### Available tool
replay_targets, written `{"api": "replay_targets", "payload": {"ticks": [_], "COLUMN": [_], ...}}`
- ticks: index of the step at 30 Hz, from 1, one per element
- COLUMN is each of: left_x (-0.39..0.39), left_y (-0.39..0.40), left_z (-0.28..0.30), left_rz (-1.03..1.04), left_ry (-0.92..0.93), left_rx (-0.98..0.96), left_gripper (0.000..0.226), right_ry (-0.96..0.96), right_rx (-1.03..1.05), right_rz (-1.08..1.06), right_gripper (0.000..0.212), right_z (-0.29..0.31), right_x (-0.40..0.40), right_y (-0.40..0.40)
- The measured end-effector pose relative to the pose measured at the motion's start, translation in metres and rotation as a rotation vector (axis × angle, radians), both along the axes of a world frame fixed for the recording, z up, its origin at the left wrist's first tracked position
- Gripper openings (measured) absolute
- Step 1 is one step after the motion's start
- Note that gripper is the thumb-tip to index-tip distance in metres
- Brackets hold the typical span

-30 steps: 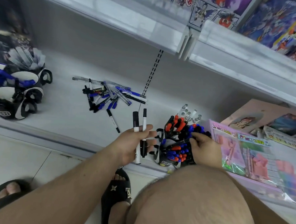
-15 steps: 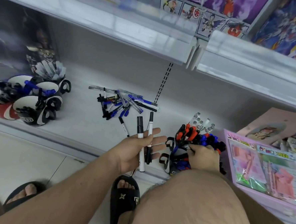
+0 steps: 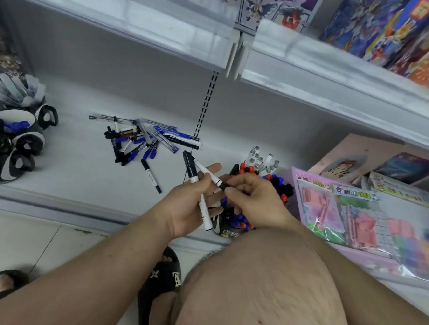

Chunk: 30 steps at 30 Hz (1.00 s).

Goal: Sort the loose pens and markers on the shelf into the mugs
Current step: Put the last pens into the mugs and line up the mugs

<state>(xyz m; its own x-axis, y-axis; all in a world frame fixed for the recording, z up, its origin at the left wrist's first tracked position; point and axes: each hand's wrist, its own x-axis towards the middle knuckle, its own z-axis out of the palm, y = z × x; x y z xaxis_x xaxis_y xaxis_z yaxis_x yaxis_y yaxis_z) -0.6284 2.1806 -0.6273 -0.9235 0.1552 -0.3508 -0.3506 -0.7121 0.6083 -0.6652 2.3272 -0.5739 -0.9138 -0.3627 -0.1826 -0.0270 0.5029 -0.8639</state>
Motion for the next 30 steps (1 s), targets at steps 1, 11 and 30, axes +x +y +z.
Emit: {"api": "replay_targets", "payload": {"ticks": [1,11,30], "left_x": [-0.003,-0.021,-0.013], "left_y": [0.003,0.029,0.009], "left_z": [-0.001,-0.015,-0.015], "left_rz": [-0.007,0.081,0.051], "left_ry": [-0.024,-0.125,-0.143], "left_rx": [-0.035,-0.268,-0.215], "left_gripper": [0.029,0.024,0.019], "right_ry": [0.045,0.491,0.435], "right_rx": [-0.028,0.354,0.717], "right_rz": [-0.071,-0.338,-0.214], "right_gripper": [0.015,0.023,0.018], "right_z": [0.004,0.011,-0.113], "right_x": [-0.003,-0.020,-0.037], "right_y": [0.009,0.141,0.146]}}
